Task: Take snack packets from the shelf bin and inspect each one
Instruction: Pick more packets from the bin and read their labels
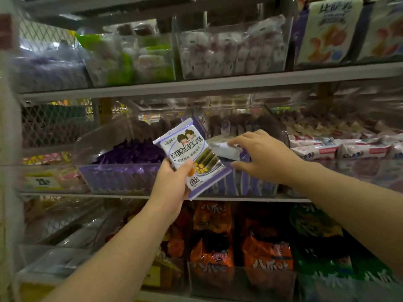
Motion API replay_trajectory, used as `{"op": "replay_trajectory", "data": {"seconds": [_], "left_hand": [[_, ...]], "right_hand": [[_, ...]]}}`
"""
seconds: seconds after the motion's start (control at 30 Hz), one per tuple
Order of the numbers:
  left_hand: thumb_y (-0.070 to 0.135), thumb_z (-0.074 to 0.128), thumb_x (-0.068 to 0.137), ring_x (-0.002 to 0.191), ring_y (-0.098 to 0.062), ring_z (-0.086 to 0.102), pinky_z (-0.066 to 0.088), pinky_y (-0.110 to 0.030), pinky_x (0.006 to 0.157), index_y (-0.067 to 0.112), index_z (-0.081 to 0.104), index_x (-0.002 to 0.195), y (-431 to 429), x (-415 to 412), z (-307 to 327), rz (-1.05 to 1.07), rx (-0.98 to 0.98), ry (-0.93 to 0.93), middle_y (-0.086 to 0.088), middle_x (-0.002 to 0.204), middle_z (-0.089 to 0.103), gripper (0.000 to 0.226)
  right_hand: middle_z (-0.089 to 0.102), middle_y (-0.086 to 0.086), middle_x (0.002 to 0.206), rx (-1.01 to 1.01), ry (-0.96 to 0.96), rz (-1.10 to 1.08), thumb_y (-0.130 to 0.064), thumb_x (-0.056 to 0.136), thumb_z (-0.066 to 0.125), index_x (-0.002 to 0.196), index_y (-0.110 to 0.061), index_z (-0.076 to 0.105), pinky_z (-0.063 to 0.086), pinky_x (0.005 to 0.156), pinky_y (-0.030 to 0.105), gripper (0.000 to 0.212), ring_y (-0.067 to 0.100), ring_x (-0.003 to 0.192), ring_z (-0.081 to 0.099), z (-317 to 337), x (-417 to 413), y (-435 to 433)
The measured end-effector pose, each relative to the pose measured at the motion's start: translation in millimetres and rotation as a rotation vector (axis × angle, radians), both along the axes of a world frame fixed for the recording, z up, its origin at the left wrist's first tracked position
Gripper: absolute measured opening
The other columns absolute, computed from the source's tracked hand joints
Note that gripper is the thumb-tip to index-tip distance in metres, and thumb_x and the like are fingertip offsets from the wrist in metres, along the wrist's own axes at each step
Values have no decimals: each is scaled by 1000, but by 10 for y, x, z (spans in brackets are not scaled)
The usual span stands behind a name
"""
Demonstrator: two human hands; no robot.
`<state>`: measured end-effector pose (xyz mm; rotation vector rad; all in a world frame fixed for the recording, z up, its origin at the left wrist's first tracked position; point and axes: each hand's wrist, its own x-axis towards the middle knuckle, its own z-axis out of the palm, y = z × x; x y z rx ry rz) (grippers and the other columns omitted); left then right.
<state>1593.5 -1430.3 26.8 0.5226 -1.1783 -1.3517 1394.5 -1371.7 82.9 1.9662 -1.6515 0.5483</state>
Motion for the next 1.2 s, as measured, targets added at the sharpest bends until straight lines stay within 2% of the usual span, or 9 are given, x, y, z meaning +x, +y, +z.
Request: {"op": "replay_trajectory", "data": {"seconds": [0.13, 0.27, 0.5, 0.67, 0.83, 0.9, 1.0, 1.1, 1.2], "left_hand": [[13, 56, 97, 91, -21, 73, 59, -45, 80, 20, 57, 117, -2, 59, -5, 10, -26, -37, -3, 110, 72, 21], [13, 56, 97, 90, -20, 74, 58, -49, 83, 24, 57, 116, 13, 51, 16, 7, -54, -72, 0, 110, 72, 22], [14, 57, 96, 90, -20, 74, 59, -45, 79, 25, 58, 115, -60, 74, 124, 32, -101, -83, 3, 106, 74, 22], [15, 57, 96, 89, -19, 74, 60, -37, 69, 27, 57, 113, -145, 76, 270, 2, -169, -144, 5, 102, 75, 21], [13, 58, 96, 95, -20, 72, 57, -47, 86, 25, 56, 118, -250, 85, 440, 25, -231, -194, 3, 108, 74, 26], [15, 59, 95, 97, -20, 72, 56, -48, 88, 28, 55, 119, -299, 96, 476, 39, -250, -225, 3, 110, 73, 27], [19, 60, 94, 98, -18, 71, 56, -47, 88, 32, 53, 121, -380, 107, 480, 60, -262, -270, 5, 113, 71, 31], [18, 60, 94, 101, -17, 70, 56, -47, 90, 34, 52, 122, -426, 112, 464, 63, -274, -293, 8, 112, 71, 33], [17, 60, 94, 103, -18, 69, 55, -49, 91, 37, 53, 119, -451, 118, 451, 59, -274, -297, 8, 113, 71, 33]], "right_hand": [[53, 3, 134, 112, 9, -149, -62, 88, 49, 140, -37, 42, 40, 96, 43, 57, 31, 123, 42, 174, -6, -124], [49, 7, 139, 291, -205, -87, -50, 91, 55, 142, -34, 36, 42, 87, 35, 57, 28, 118, 52, 276, -15, -196], [54, 7, 119, -221, -25, -311, -53, 88, 43, 121, -32, 39, 40, 86, 45, 39, 33, 107, 53, 356, -87, -204], [55, 15, 124, -188, -44, -455, -44, 91, 44, 135, -22, 34, 42, 88, 45, 50, 39, 109, 56, 603, -66, -490], [40, 19, 146, -96, 50, -612, -44, 93, 42, 150, -21, 16, 24, 109, 50, 67, 38, 131, 42, 709, -38, -779], [40, 17, 147, -46, 108, -677, -45, 92, 43, 151, -21, 19, 21, 110, 52, 67, 37, 134, 38, 743, -42, -875], [47, 9, 144, -8, 184, -768, -49, 92, 37, 142, -25, 40, 24, 108, 50, 55, 33, 133, 39, 790, -42, -976], [44, 7, 148, 53, 87, -672, -60, 91, 34, 142, -31, 42, 30, 108, 47, 59, 32, 133, 40, 797, -101, -1006], [63, 3, 113, 405, -230, -328, -56, 89, 50, 117, -30, 60, 53, 78, 35, 40, 23, 95, 61, 860, -159, -904]]}}
